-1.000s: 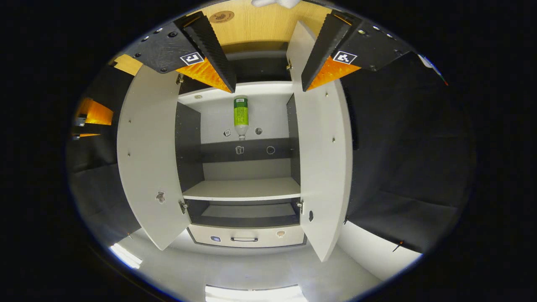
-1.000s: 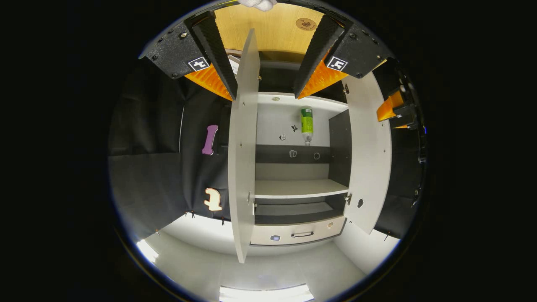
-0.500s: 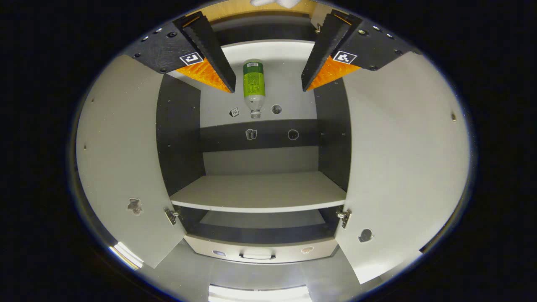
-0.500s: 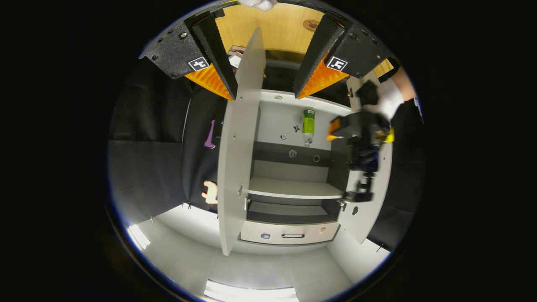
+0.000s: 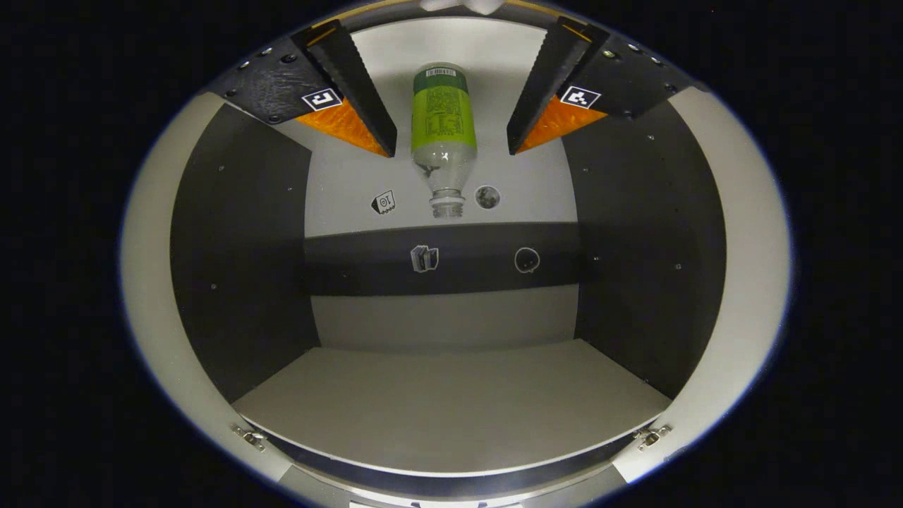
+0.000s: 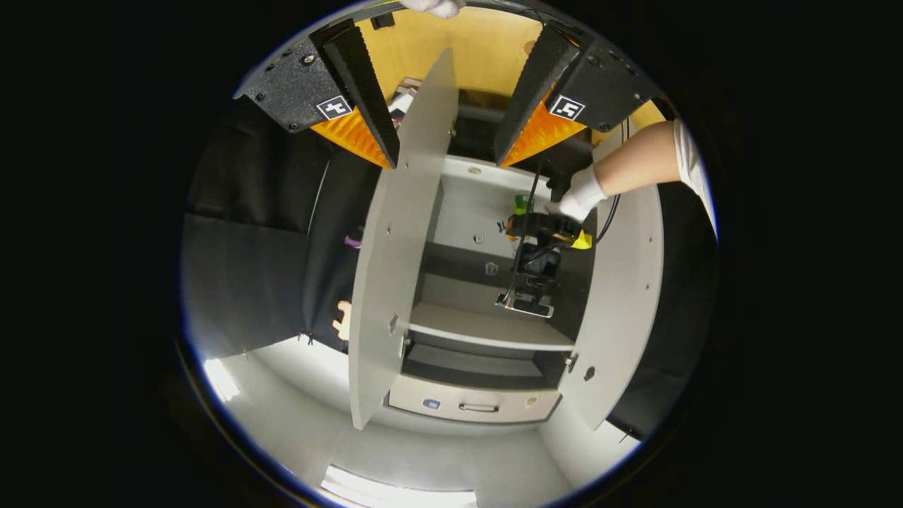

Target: Grasp the bottle in the cabinet with the left hand and place it on the coaster, then close the right door with the right hand and the left door with the left hand.

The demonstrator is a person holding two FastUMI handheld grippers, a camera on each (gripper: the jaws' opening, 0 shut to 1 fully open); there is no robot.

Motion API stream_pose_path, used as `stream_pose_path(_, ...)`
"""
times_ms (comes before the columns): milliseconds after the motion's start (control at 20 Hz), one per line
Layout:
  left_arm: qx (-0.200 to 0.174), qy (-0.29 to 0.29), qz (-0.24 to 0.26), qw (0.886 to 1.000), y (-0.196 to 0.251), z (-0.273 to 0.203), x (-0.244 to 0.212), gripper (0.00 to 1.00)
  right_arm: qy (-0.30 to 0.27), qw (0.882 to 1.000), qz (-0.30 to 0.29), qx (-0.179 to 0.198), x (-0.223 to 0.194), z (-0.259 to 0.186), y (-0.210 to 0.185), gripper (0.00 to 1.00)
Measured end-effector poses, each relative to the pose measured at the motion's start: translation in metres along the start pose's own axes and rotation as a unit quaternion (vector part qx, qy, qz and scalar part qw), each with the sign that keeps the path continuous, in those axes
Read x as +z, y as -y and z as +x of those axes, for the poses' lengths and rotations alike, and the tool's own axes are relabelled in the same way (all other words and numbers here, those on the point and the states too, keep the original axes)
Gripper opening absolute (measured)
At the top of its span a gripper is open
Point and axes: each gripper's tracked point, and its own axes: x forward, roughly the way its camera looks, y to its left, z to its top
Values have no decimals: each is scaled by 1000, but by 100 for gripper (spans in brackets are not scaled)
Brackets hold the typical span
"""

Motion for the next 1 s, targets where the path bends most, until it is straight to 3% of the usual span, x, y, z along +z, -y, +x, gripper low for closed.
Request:
stream_pose_path(300, 15, -9, 11, 1000, 2, 26, -15, 96, -26, 1000, 6, -14, -15, 0, 10, 83)
stream_pose_path(600, 15, -29, -22, 999, 1, 42, -25, 96, -20, 1000, -1, -22, -13, -2, 16, 83)
stream_pose_path(700, 33, -41, -21, 998, -8, 37, -27, 81, -17, 1000, -2, -25, -12, -4, 20, 83)
stream_pose_path(750, 25, -35, -24, 999, -5, 32, -22, 76, -12, 1000, -4, -28, -10, -6, 24, 83)
stream_pose_path(1000, -7, 14, -12, 1000, 0, -29, 13, 74, -4, 1000, 6, -25, -10, -11, 34, 83)
